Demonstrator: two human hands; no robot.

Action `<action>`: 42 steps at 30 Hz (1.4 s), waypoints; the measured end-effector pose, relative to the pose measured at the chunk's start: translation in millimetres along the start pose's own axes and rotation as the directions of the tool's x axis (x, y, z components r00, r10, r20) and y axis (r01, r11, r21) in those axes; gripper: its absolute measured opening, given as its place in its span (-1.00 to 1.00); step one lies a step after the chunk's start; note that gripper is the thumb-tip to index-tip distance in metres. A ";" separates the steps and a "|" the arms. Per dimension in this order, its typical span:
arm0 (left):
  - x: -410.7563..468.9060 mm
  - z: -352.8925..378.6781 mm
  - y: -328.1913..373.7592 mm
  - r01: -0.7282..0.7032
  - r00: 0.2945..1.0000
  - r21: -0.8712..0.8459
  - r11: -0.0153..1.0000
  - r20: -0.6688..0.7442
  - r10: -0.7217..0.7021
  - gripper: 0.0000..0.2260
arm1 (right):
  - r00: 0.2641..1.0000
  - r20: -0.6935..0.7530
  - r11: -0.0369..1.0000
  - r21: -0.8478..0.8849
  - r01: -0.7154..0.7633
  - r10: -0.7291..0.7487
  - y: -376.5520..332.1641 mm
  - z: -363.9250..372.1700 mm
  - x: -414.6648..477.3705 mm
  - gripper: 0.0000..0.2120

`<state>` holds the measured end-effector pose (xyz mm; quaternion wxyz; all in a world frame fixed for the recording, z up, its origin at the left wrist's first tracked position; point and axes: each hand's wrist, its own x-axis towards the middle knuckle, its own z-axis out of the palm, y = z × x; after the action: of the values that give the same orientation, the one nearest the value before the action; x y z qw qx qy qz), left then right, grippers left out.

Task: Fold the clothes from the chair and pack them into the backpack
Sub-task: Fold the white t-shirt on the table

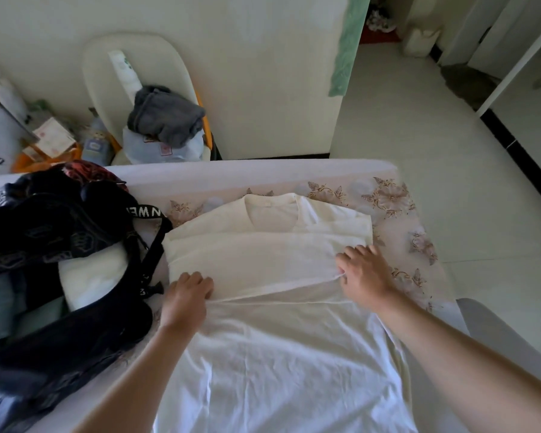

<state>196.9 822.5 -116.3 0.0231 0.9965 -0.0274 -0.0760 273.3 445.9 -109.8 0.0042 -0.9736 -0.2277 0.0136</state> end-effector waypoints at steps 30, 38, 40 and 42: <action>-141.8 16.3 149.0 -0.207 0.946 -0.381 0.901 0.156 0.284 -0.53 | 0.798 0.387 0.746 0.319 -0.585 0.462 -63.3 2.8 -233.5 -0.51; -196.1 25.0 183.8 -0.248 0.884 -0.373 0.894 0.291 0.367 -0.43 | 0.695 0.468 0.562 0.410 -0.718 0.546 -108.1 -4.2 -314.7 -0.45; -208.7 21.9 189.1 -0.248 0.877 -0.441 0.863 0.277 0.393 -0.38 | 0.728 0.441 0.600 0.415 -0.684 0.524 -117.4 -11.8 -319.3 -0.61; -219.7 17.6 193.2 -0.219 0.865 -0.535 0.816 0.282 0.416 -0.29 | 0.776 0.402 0.601 0.491 -0.631 0.486 -125.4 -23.5 -314.8 -0.80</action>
<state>-32.5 641.8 -91.0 0.2789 0.9038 -0.1806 -0.2698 -63.6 418.6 -76.8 0.2823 -0.9327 0.1083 0.1965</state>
